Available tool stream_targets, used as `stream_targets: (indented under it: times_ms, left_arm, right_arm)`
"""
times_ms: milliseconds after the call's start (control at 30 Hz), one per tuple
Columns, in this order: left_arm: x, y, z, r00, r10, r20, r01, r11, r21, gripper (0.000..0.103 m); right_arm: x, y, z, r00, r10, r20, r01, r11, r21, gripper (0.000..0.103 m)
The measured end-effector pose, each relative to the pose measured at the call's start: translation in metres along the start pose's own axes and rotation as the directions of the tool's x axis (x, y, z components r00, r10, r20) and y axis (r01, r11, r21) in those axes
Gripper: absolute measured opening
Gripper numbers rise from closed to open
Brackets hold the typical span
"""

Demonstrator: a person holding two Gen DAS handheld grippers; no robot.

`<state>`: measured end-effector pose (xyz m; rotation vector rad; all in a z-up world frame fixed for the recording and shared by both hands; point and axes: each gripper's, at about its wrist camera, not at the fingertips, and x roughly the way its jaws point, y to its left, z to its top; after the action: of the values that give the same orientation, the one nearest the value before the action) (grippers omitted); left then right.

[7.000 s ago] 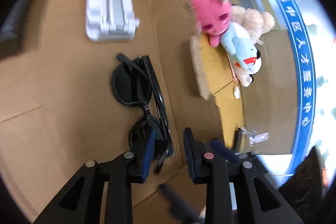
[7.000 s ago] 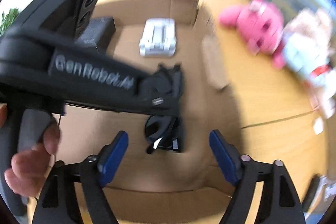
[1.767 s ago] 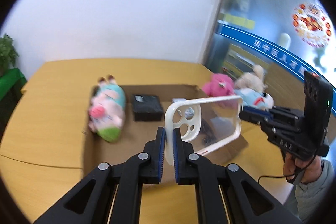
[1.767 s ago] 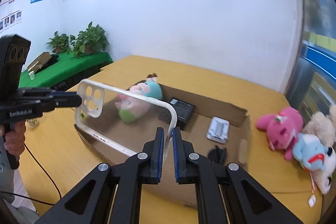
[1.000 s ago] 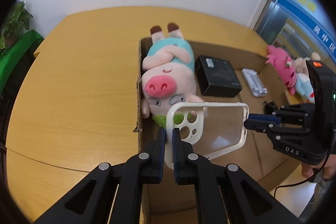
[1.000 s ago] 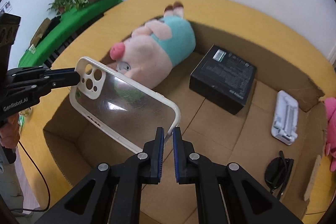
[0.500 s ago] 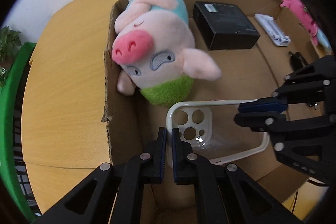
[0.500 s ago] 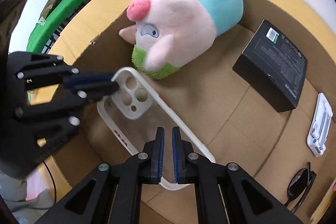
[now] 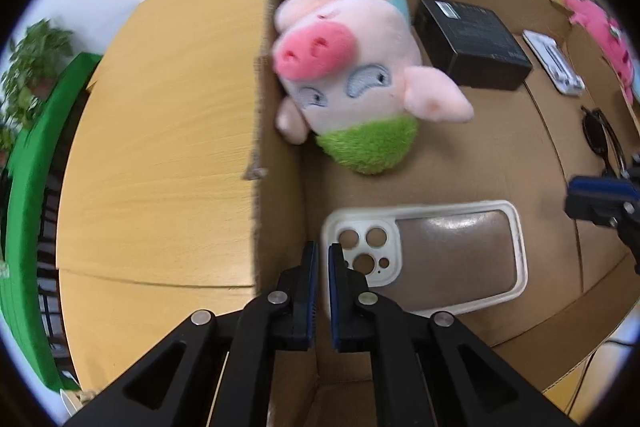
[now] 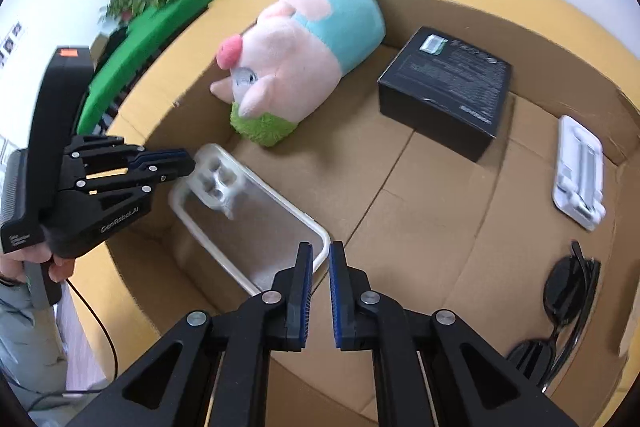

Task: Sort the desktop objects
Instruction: 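Lower the phone case into the box and open the left gripper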

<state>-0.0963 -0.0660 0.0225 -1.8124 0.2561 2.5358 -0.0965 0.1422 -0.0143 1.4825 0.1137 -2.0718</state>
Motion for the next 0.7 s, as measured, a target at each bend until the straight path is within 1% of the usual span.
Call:
stream_targets:
  times_ms: [33,67,133,167,200,233,267,300,333,367,400,433,467,500,533,600,633,700]
  left_arm:
    - [-0.004,0.003,-0.001,1.000,-0.015,0.007,0.015,1.000,-0.013,0.008]
    - [-0.008,0.007,-0.003,0.999,-0.036,0.015,0.036,0.999,-0.025,0.012]
    - [-0.021,0.009,-0.009,0.996,-0.070,0.055,0.072,0.997,-0.037,0.022]
    - [-0.025,0.005,-0.010,0.994,-0.071,0.085,0.074,0.997,-0.036,0.035]
    - [-0.034,0.004,-0.017,0.989,-0.070,0.130,0.075,0.997,-0.032,0.047]
    - [-0.042,0.002,-0.024,0.980,-0.089,0.179,0.095,0.995,-0.022,0.052]
    - [-0.046,-0.003,-0.028,0.970,-0.105,0.220,0.110,0.994,-0.010,0.062]
    - [-0.049,-0.006,-0.036,0.960,-0.108,0.257,0.112,0.994,-0.001,0.065]
    - [-0.047,-0.006,-0.042,0.953,-0.099,0.285,0.102,0.995,0.004,0.065]
    - [-0.043,-0.009,-0.052,0.949,-0.094,0.301,0.094,0.995,0.013,0.065]
    - [-0.040,-0.011,-0.056,0.948,-0.096,0.302,0.096,0.995,0.014,0.065]
    - [-0.035,-0.009,-0.064,0.949,-0.112,0.295,0.116,0.993,0.004,0.065]
    - [-0.034,-0.012,-0.068,0.945,-0.130,0.299,0.135,0.991,0.004,0.065]
    - [-0.036,-0.016,-0.074,0.935,-0.141,0.326,0.140,0.990,0.028,0.065]
    - [-0.031,-0.022,-0.072,0.937,-0.156,0.311,0.154,0.988,0.032,0.065]
    - [-0.031,-0.026,-0.076,0.926,-0.137,0.351,0.138,0.990,0.021,0.065]
    - [-0.031,-0.026,-0.081,0.924,-0.128,0.361,0.133,0.991,0.012,0.065]
    - [-0.030,-0.028,-0.084,0.919,-0.098,0.381,0.112,0.994,-0.014,0.066]
  right_arm:
    - [-0.006,-0.001,-0.004,1.000,-0.015,0.022,0.015,1.000,0.012,0.021]
    - [-0.016,-0.005,-0.008,0.998,-0.036,0.055,0.035,0.999,0.022,0.030]
    - [-0.037,-0.003,-0.019,0.987,-0.074,0.141,0.068,0.997,0.047,0.066]
    - [-0.050,0.000,-0.023,0.976,-0.104,0.192,0.092,0.993,0.070,0.075]
    - [-0.062,0.003,-0.031,0.959,-0.140,0.247,0.120,0.988,0.098,0.090]
    - [-0.072,0.002,-0.042,0.938,-0.176,0.299,0.144,0.982,0.125,0.099]
    - [-0.080,0.002,-0.057,0.913,-0.217,0.346,0.173,0.973,0.155,0.101]
    - [-0.085,0.001,-0.065,0.895,-0.250,0.368,0.200,0.965,0.169,0.101]
    - [-0.090,0.000,-0.075,0.879,-0.280,0.385,0.229,0.958,0.173,0.101]
    - [-0.089,-0.001,-0.086,0.853,-0.327,0.406,0.278,0.944,0.175,0.101]
    - [-0.092,-0.003,-0.095,0.834,-0.357,0.422,0.310,0.934,0.177,0.101]
    - [-0.090,-0.002,-0.102,0.815,-0.382,0.436,0.338,0.924,0.178,0.101]
    - [-0.088,-0.004,-0.113,0.797,-0.405,0.447,0.362,0.914,0.182,0.101]
    - [-0.086,-0.004,-0.118,0.787,-0.416,0.456,0.372,0.909,0.187,0.101]
    - [-0.083,-0.005,-0.124,0.776,-0.422,0.470,0.379,0.906,0.187,0.101]
    - [-0.075,-0.007,-0.132,0.763,-0.430,0.483,0.396,0.901,0.177,0.101]
    - [-0.071,-0.009,-0.135,0.760,-0.433,0.484,0.400,0.899,0.178,0.101]
    - [-0.063,-0.016,-0.140,0.770,-0.407,0.492,0.366,0.913,0.182,0.101]
